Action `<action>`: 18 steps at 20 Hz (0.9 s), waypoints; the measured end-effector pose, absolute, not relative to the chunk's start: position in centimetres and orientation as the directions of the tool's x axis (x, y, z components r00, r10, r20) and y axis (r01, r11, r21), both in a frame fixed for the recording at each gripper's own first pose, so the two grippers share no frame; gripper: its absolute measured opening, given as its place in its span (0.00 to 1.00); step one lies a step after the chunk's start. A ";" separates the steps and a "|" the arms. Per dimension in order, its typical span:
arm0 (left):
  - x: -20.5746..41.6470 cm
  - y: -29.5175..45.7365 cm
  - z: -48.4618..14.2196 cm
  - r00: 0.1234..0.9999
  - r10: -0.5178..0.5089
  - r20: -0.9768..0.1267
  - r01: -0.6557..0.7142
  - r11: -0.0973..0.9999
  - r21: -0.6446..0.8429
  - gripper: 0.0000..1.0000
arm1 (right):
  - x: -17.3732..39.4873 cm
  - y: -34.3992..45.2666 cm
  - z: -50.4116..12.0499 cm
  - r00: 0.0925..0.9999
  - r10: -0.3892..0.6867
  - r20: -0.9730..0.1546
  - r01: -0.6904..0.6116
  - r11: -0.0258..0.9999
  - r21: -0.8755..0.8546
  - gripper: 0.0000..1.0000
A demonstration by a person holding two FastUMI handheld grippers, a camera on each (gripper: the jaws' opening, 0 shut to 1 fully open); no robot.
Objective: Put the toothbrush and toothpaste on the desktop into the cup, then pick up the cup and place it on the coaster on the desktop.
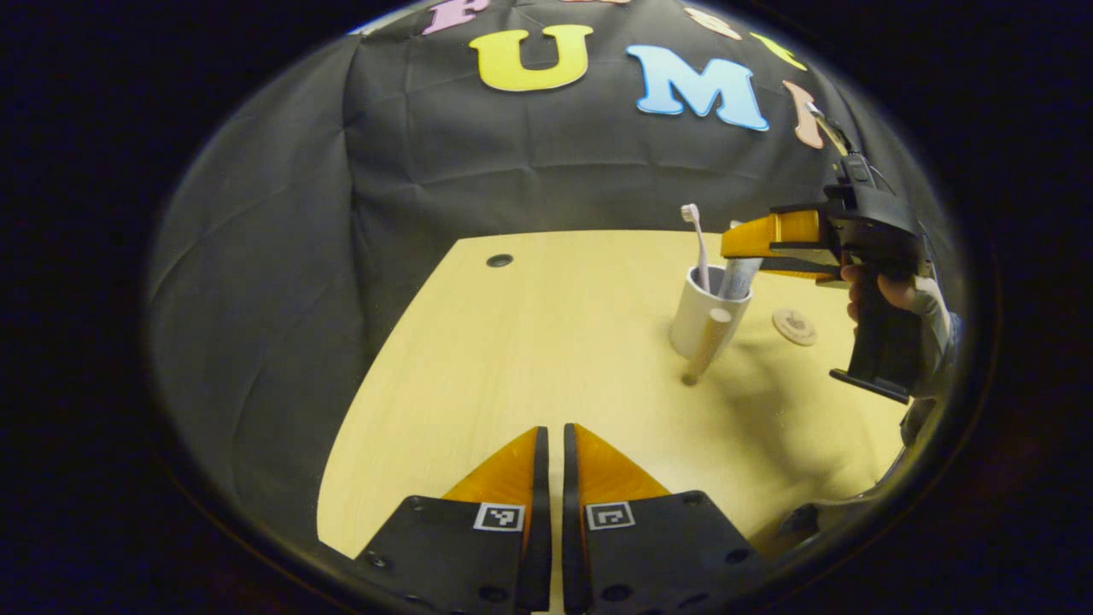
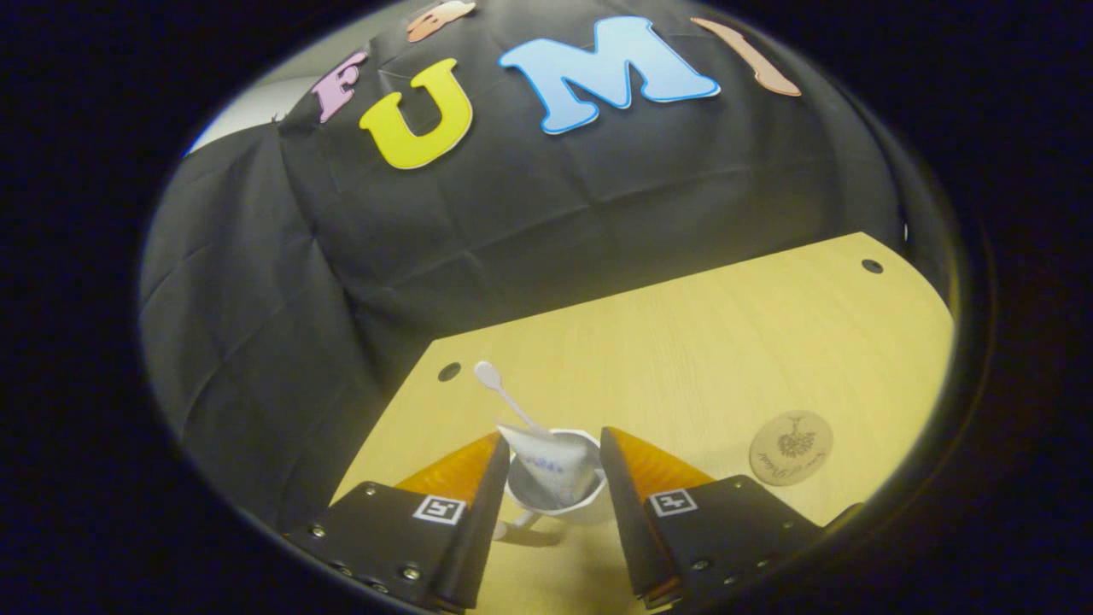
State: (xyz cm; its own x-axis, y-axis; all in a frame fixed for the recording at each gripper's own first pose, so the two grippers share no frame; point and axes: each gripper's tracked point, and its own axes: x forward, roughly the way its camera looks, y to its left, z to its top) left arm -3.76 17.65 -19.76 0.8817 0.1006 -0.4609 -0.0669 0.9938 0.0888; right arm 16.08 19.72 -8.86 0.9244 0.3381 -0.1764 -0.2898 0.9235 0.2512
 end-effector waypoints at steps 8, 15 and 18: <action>2.1 9.3 -17.3 0.880 -0.156 -0.449 0.186 0.982 0.024 0.12 | 11.7 12.2 -6.3 0.955 0.261 -0.142 -0.216 0.938 0.269 0.63; 6.1 6.0 -19.6 0.809 -0.246 -0.534 0.308 0.951 0.028 0.38 | 7.0 1.4 -11.4 0.969 0.076 -0.235 -0.001 0.953 0.302 0.63; 7.0 5.2 -21.0 0.780 -0.262 -0.568 0.335 0.942 0.025 0.43 | 4.9 -1.6 -14.3 0.957 0.014 -0.289 0.085 0.942 0.324 0.63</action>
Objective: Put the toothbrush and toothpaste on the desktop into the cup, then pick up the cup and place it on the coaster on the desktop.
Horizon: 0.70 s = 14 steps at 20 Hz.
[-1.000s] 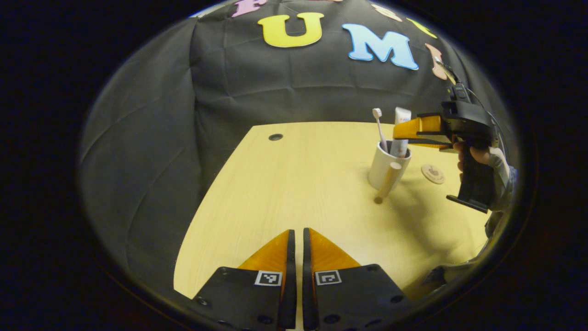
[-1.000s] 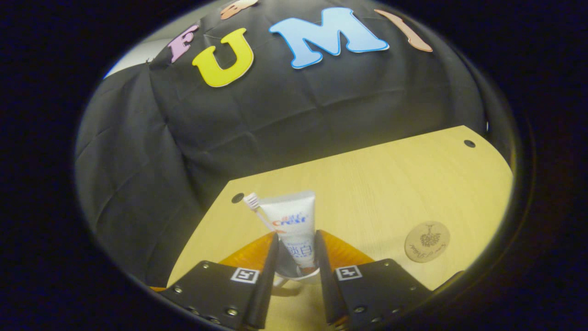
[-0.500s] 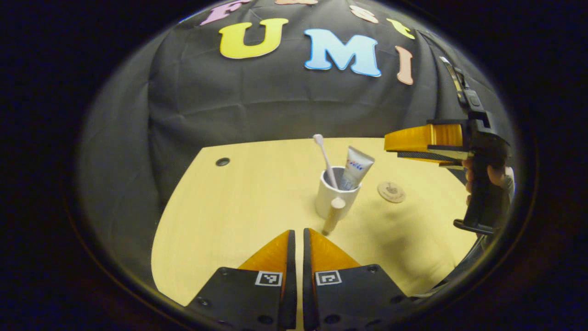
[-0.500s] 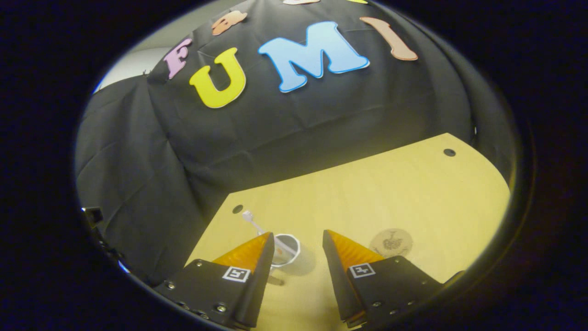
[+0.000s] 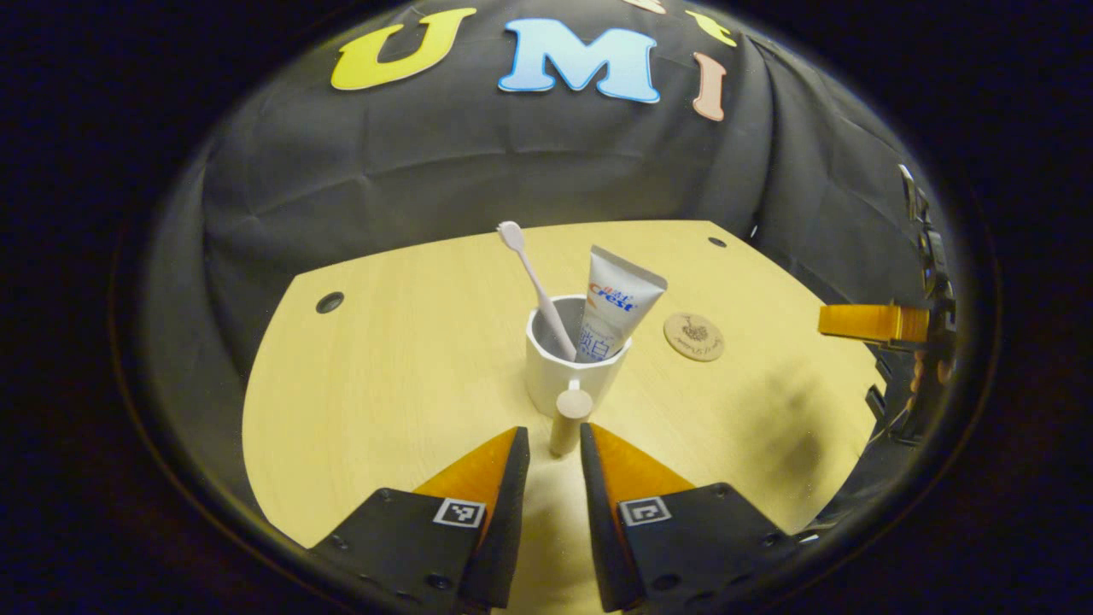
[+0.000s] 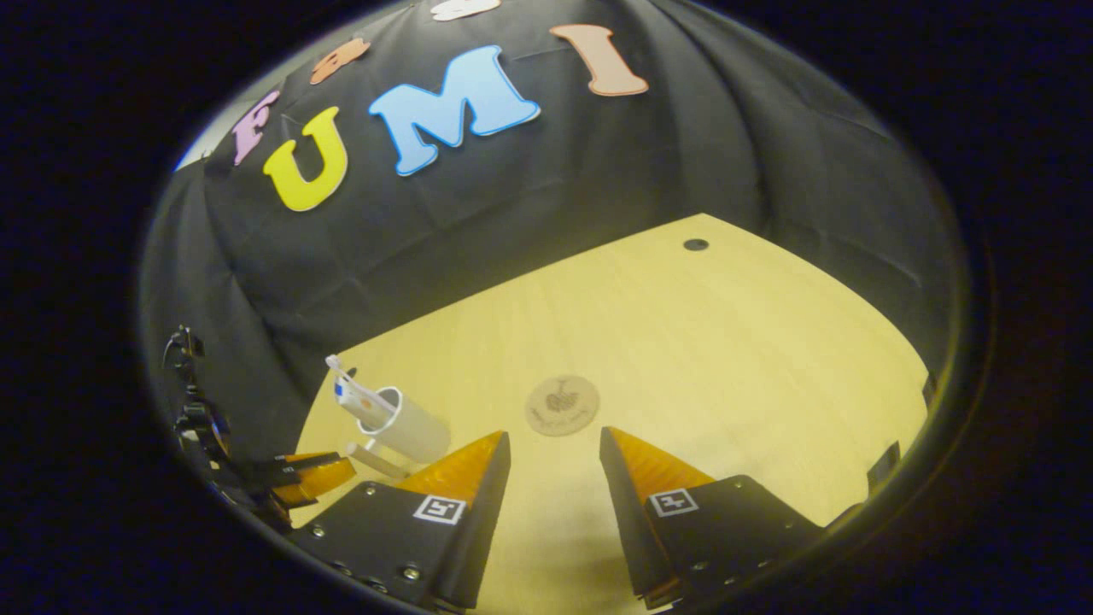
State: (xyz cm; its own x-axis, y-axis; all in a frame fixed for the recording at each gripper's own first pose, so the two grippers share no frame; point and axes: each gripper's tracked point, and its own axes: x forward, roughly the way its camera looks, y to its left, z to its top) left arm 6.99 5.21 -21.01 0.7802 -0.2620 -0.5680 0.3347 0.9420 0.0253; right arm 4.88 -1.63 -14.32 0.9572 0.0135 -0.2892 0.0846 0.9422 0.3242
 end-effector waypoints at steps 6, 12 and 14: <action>9.1 4.4 -22.5 0.746 -0.245 -0.619 0.373 0.924 0.084 0.48 | 2.9 -4.3 -16.6 0.942 -0.049 -0.332 0.179 0.909 0.376 0.63; 10.2 3.8 -23.4 0.694 -0.219 -0.686 0.439 0.884 0.162 0.48 | 3.3 -4.4 -16.9 0.939 -0.047 -0.339 0.192 0.892 0.409 0.63; 10.6 3.7 -23.9 0.675 -0.205 -0.709 0.456 0.871 0.182 0.53 | 3.6 -4.4 -17.0 0.938 -0.045 -0.344 0.197 0.885 0.422 0.63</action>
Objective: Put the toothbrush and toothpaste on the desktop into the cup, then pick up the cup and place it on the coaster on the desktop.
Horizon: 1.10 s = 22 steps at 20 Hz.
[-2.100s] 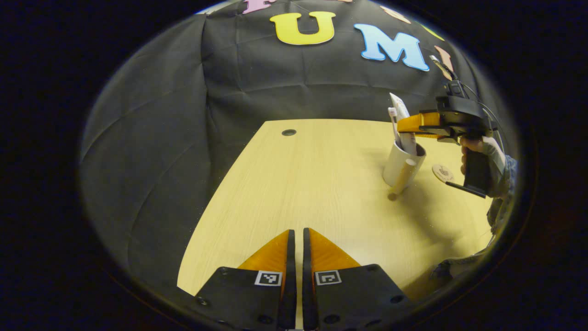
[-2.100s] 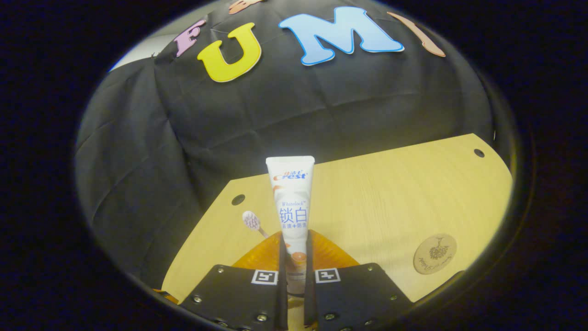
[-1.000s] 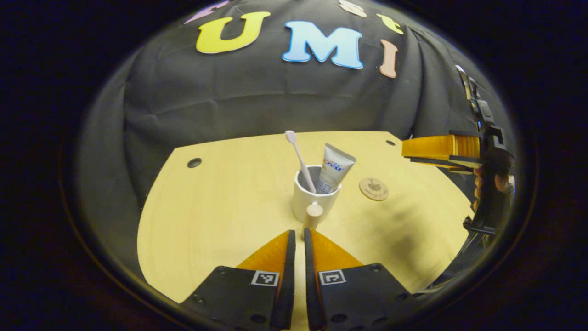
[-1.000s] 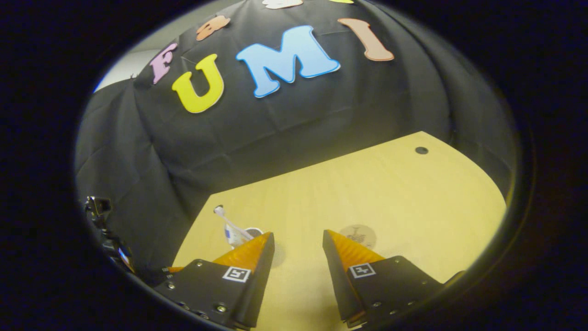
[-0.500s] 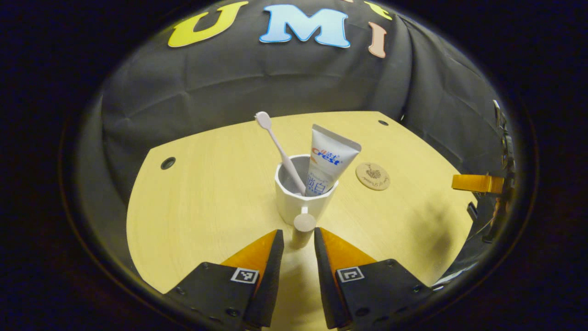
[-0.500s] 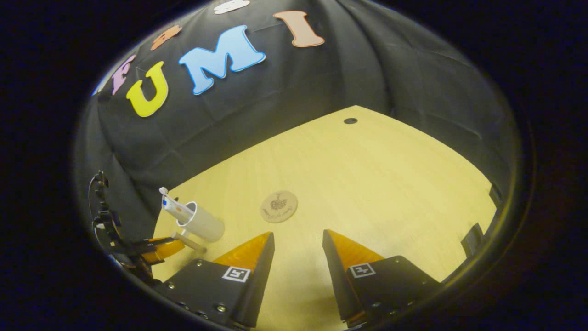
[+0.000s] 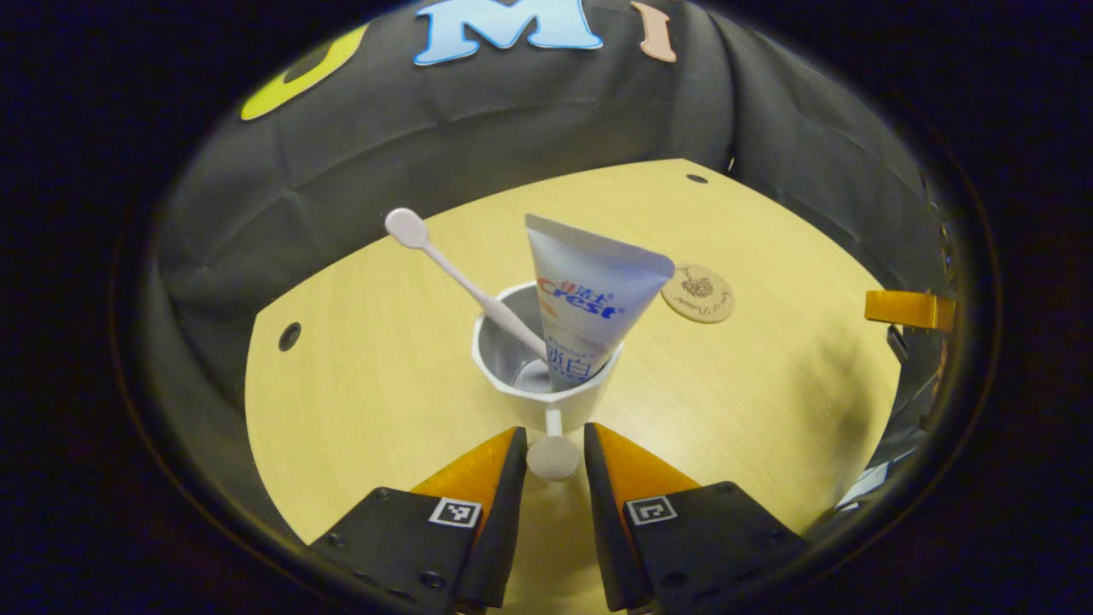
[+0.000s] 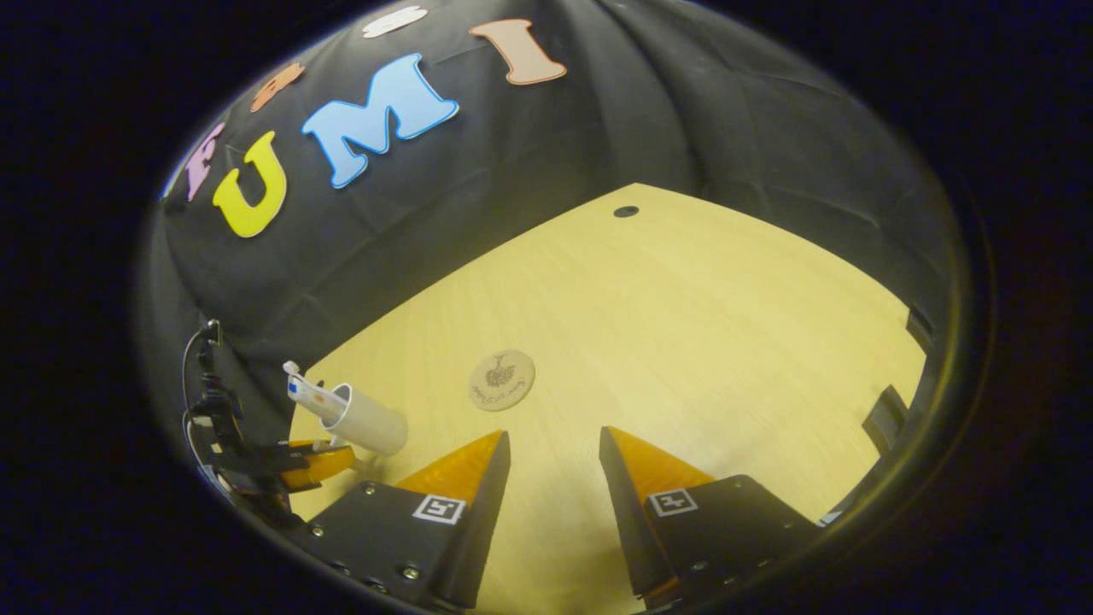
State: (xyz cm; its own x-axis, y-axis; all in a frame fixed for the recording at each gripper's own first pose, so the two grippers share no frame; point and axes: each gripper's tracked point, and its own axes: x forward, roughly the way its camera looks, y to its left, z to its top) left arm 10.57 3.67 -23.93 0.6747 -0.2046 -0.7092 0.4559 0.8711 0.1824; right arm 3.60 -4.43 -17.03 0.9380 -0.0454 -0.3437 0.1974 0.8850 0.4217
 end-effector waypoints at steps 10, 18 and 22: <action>11.8 3.1 -24.3 0.646 -0.197 -0.737 0.461 0.871 0.171 0.29 | 3.5 -5.9 -17.7 0.930 -0.051 -0.363 0.231 0.851 0.472 0.63; 12.9 3.1 -24.1 0.696 -0.184 -0.694 0.418 0.890 0.183 0.16 | 3.4 -6.5 -17.9 0.925 -0.059 -0.376 0.244 0.849 0.468 0.63; 13.0 1.5 -22.9 0.700 -0.209 -0.683 0.428 0.888 0.166 0.16 | 3.6 -6.5 -17.8 0.925 -0.051 -0.378 0.239 0.850 0.469 0.63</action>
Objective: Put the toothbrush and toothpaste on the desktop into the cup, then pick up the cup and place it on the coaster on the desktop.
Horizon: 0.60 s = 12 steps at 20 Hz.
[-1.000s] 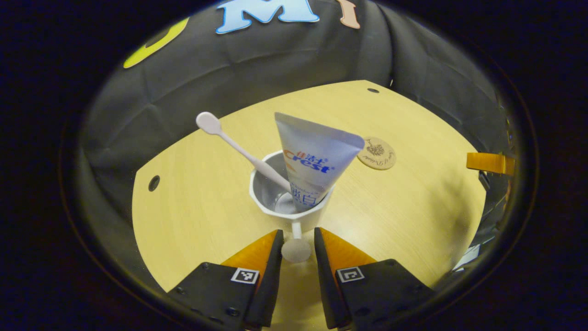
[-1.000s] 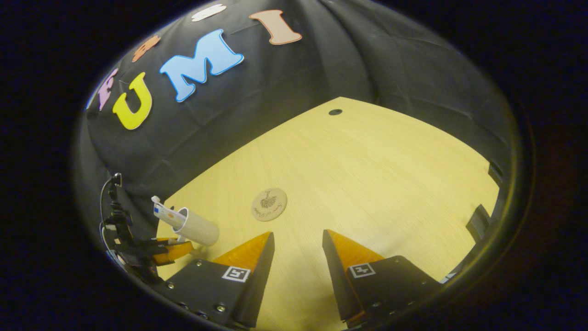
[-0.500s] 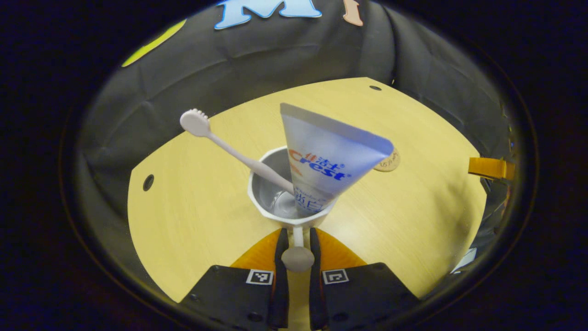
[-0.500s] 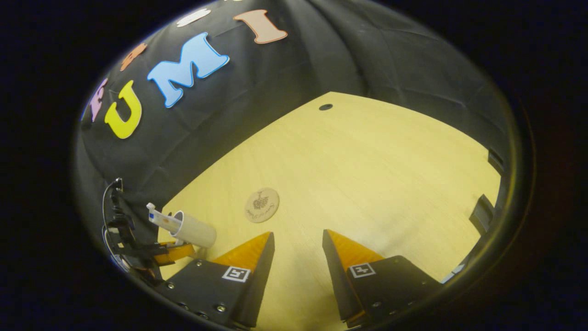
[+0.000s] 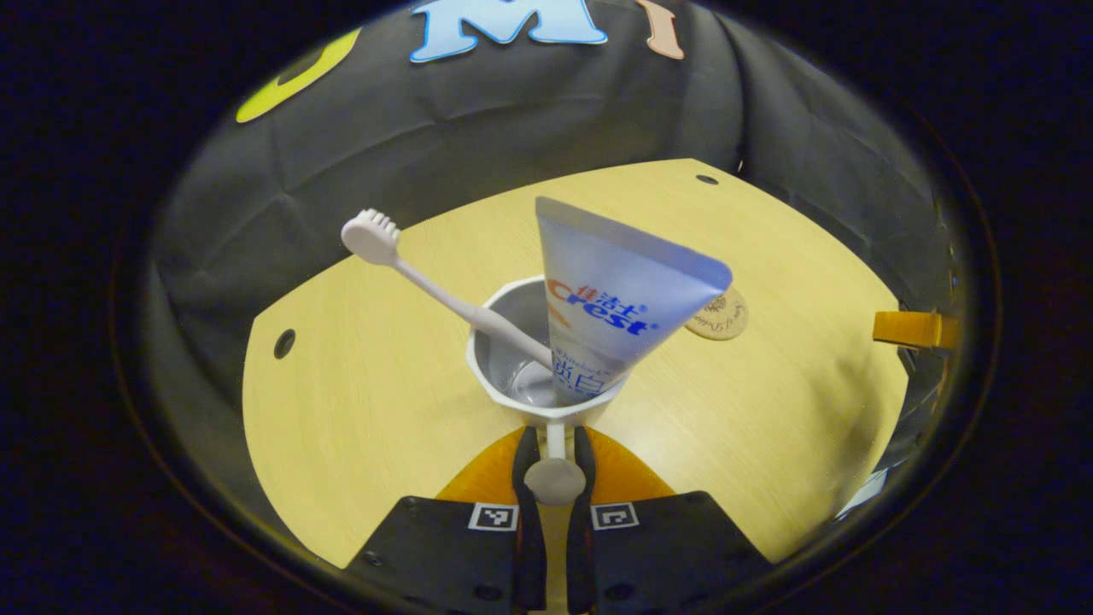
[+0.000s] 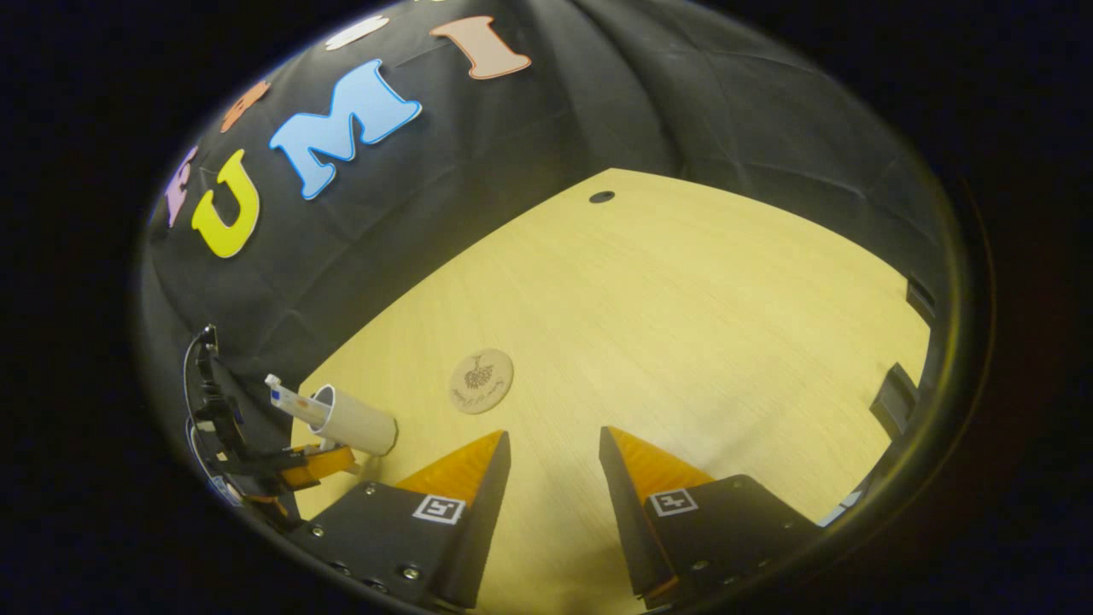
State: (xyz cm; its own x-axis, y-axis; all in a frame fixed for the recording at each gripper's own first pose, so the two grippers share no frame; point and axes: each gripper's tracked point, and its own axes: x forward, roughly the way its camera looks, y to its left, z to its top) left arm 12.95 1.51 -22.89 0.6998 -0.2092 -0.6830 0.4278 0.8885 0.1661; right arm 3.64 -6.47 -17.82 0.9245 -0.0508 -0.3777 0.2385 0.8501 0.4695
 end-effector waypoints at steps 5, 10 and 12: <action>14.1 -2.7 -21.4 0.702 -0.258 -0.664 0.481 0.859 0.175 0.17 | 3.2 -7.3 -18.0 0.923 -0.051 -0.381 0.242 0.848 0.472 0.63; 15.2 -8.7 -21.4 0.681 -0.319 -0.659 0.536 0.831 0.152 0.16 | 2.5 -9.7 -18.2 0.922 -0.081 -0.379 0.275 0.826 0.492 0.63; 15.2 -11.1 -21.4 0.668 -0.337 -0.663 0.558 0.817 0.147 0.16 | 2.6 -10.2 -18.7 0.921 -0.096 -0.378 0.291 0.815 0.501 0.63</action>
State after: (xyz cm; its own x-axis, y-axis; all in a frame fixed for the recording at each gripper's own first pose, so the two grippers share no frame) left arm 15.16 -11.13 -21.39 0.6681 -0.3371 -0.6633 0.5579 0.8168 0.1469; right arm 2.61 -10.17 -18.66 0.9206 -0.0961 -0.3784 0.2911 0.8150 0.5011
